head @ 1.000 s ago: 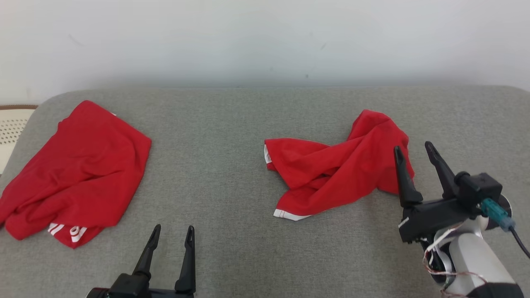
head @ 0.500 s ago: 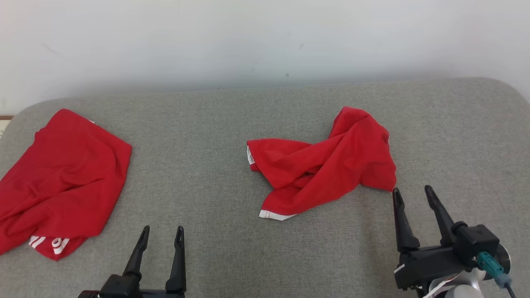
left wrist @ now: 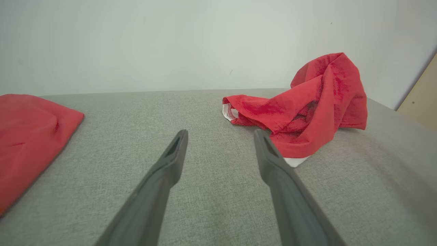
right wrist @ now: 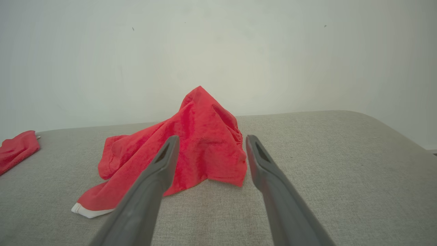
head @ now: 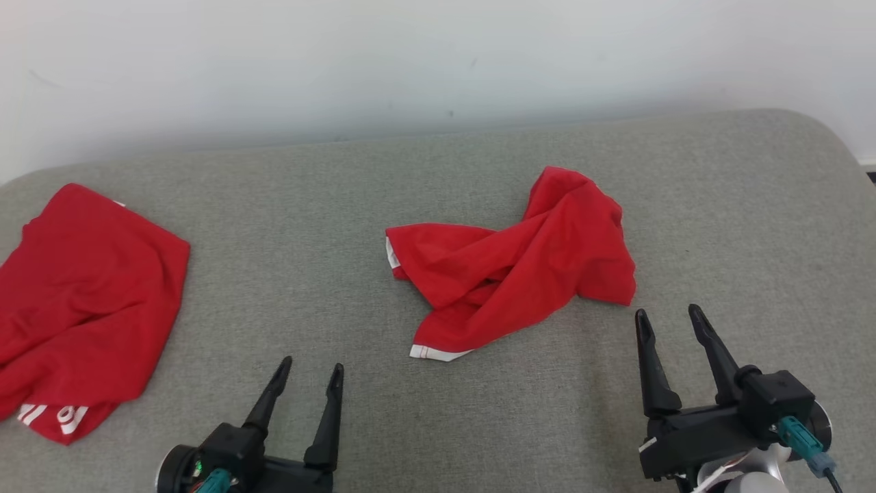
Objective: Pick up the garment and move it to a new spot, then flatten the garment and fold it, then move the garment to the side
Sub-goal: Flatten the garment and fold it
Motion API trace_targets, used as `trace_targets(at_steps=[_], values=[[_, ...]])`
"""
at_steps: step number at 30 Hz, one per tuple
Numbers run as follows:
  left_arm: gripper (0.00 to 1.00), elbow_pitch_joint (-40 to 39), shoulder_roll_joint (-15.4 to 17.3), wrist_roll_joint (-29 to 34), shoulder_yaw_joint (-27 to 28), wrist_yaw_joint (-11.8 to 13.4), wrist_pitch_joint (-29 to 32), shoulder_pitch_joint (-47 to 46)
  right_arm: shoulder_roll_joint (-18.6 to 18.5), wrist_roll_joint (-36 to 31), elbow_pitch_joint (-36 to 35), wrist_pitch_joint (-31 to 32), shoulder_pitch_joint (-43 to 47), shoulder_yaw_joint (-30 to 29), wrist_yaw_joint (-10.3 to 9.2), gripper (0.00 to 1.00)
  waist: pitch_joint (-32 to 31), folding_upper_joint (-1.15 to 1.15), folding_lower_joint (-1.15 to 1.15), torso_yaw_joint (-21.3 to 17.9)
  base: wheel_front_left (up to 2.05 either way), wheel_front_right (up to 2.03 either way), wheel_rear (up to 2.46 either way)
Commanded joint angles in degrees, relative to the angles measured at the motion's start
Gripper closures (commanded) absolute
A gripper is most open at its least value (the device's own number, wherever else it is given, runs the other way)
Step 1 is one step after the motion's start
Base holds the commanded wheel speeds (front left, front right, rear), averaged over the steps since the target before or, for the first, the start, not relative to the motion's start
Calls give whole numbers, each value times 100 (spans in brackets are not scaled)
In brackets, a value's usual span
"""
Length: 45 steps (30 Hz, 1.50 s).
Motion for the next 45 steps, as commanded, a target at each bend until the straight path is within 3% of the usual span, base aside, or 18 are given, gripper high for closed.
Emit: trace_targets(at_steps=[1, 11, 19, 27, 28, 29, 30, 31, 37, 45], values=[[0, 81, 4, -54, -24, -46, -24, -98, 6, 43, 11, -8, -48, 38, 2, 0, 60, 0, 0, -94, 0, 0, 0], [0, 1533, 7, -96, -543, -418, -21, -980, 0, -19, 167, -89, -363, 263, 2, 0, 353, 0, 0, -667, 0, 0, 0], [0, 2370, 40, -10, -720, -459, -23, -1515, 77, 44, 374, -208, -516, 345, 2, 0, 530, 0, 0, -1096, 0, 0, 0], [0, 3085, 61, 5, -808, -475, -16, -1889, 133, 63, 496, -280, -558, 357, 2, 0, 571, 0, 0, -1281, 0, 0, 0], [18, 3067, 56, -2, -825, -483, -17, -1922, 136, 62, 501, -289, -552, 348, 2, 0, 568, 0, 0, -1283, 0, 0, 0], [84, 3048, 51, -16, -835, -484, -17, -1933, 140, 62, 505, -294, -545, 338, 2, 0, 561, 0, 0, -1281, 0, 0, 0], [84, 3048, 51, -16, -835, -484, -17, -1933, 140, 62, 505, -294, -545, 338, 2, 0, 561, 0, 0, -1281, 0, 0, 0], [100, 3034, 46, -26, -855, -487, -17, -1934, 138, 60, 509, -299, -530, 317, 2, 0, 548, 0, 0, -1263, 0, 0, 0], [100, 2801, 31, -12, -934, -392, -19, -1768, 127, 32, 566, -311, -447, 288, 2, 0, 398, 0, 0, -1052, 0, 0, 0], [100, 1932, 39, -141, -942, -185, -23, -1094, 82, 55, 658, -311, -250, 181, 2, 0, -19, 0, 0, -452, 0, 0, 0]])
